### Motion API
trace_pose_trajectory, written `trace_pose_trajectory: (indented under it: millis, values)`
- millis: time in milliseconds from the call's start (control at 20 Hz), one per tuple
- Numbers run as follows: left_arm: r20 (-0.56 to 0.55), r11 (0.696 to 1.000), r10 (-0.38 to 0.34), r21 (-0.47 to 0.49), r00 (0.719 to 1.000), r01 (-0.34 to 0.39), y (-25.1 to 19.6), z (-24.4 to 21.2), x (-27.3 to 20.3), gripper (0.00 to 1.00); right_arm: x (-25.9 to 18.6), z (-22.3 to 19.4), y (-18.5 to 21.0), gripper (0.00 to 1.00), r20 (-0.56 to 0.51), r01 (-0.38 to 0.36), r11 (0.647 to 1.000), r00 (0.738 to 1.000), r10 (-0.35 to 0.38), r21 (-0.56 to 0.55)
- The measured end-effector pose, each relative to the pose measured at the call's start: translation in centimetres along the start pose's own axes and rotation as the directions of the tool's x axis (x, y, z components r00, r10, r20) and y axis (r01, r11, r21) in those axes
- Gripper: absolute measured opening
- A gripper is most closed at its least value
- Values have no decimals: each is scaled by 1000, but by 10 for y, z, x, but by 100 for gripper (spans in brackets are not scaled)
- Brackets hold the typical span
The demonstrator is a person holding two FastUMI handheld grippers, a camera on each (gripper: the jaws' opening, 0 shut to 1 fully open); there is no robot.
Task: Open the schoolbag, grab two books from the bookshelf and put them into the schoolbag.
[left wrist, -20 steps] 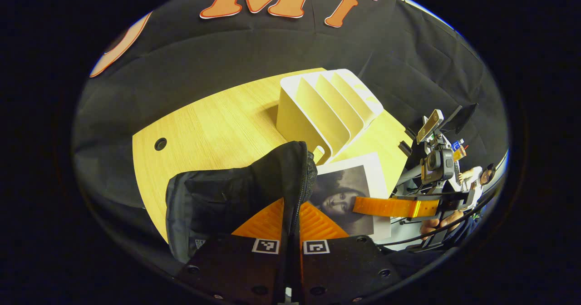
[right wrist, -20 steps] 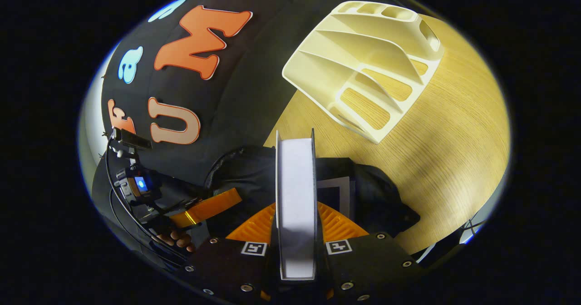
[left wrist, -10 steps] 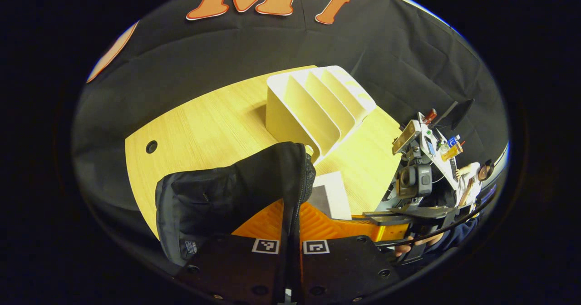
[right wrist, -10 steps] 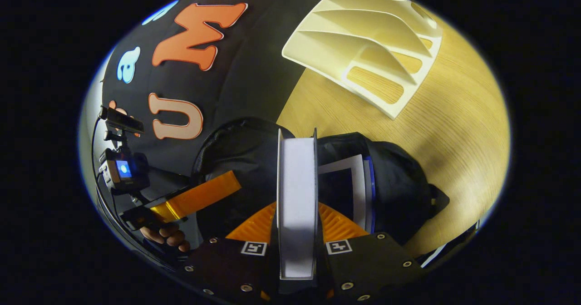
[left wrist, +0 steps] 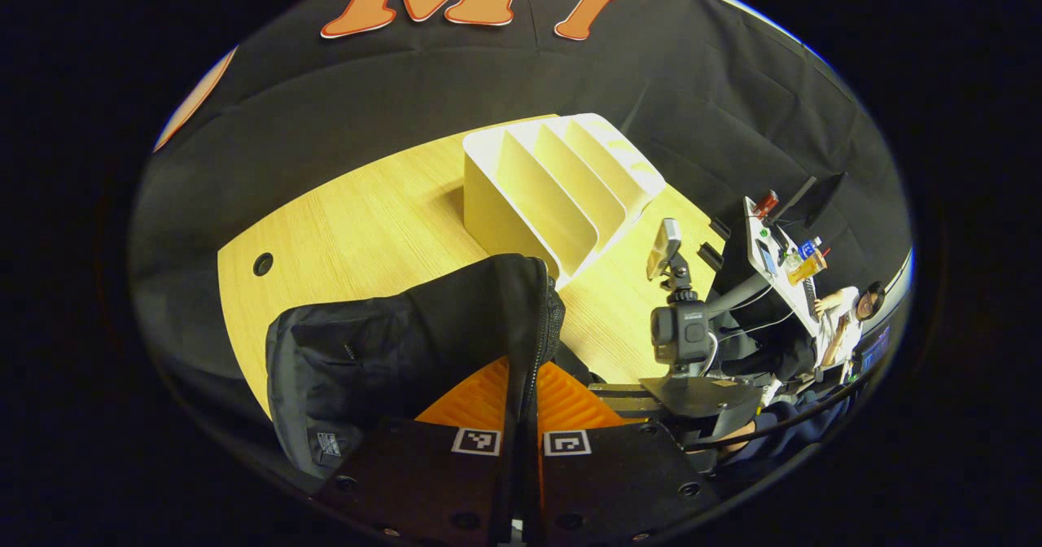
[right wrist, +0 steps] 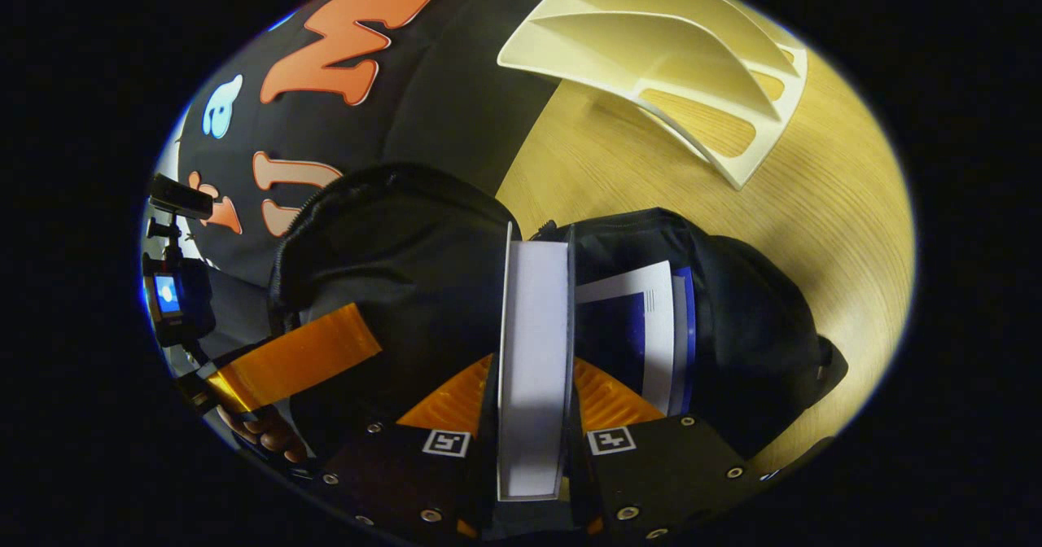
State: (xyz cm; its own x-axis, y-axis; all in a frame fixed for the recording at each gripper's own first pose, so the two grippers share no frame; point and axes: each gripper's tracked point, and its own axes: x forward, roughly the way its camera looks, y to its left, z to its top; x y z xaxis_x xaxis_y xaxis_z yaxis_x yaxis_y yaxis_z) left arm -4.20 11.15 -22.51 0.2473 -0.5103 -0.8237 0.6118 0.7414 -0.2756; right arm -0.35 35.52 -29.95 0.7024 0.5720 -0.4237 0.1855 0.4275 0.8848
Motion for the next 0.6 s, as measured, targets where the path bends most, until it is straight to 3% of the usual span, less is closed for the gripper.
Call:
trace_pose_trajectory:
  millis: [150, 300, 400, 450, 600]
  values:
    - [0, 1000, -6, -26, 1000, 6, 3, -3, 3, 6, 5, -10, -14, 53, -77, 102, 994, 992, -104, -26]
    - [12, 998, 35, -58, 999, -35, 12, -5, 6, 5, -4, -11, -43, 69, -137, 222, 963, 960, -243, -150]
    - [18, 995, 64, -82, 998, -62, 12, -7, 8, 5, -16, -8, -50, 80, -156, 221, 951, 954, -257, -215]
    - [21, 993, 81, -93, 996, -79, 13, -8, 10, 6, -25, -3, -49, 91, -158, 215, 947, 954, -256, -237]
    - [29, 981, 118, -156, 993, -112, 3, -9, 15, 11, -47, 18, -59, 98, -143, 222, 917, 949, -281, -331]
